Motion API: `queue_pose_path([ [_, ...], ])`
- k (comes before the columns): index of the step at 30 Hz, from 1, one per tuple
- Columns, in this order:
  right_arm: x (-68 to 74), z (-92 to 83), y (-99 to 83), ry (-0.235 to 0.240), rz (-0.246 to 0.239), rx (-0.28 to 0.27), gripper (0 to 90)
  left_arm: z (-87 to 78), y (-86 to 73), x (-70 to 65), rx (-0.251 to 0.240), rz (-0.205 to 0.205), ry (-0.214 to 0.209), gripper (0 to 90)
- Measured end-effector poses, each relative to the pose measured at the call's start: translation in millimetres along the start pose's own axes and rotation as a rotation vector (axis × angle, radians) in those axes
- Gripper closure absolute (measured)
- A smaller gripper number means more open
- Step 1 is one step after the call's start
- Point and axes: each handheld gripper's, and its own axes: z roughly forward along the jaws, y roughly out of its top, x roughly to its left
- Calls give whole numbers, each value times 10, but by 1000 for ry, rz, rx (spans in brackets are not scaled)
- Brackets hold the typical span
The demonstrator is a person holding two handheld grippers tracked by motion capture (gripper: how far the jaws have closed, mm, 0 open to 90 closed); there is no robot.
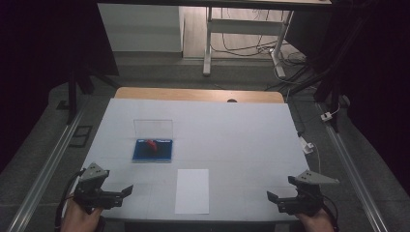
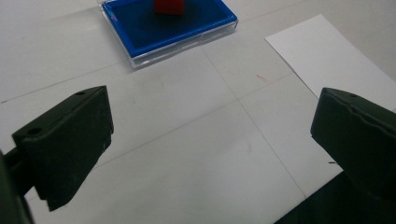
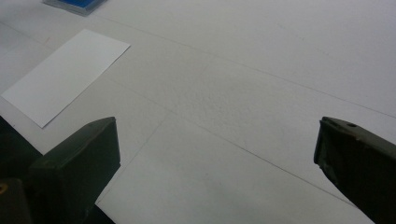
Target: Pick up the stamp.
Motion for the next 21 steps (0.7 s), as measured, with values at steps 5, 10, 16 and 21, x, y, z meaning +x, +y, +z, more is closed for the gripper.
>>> queue_pose_path([
  [5,3,3,2,3,-3,5,4,61,63,6,-19,22,-5,0],
  [10,3,3,2,3,-8,5,4,142,113,13,-25,33,-34,0],
  [16,2,5,1,5,-6,5,4,210,176,22,-36,38,-51,0],
  [21,4,4,2,5,-7,8,4,300,245,24,-24,56,-52,0],
])
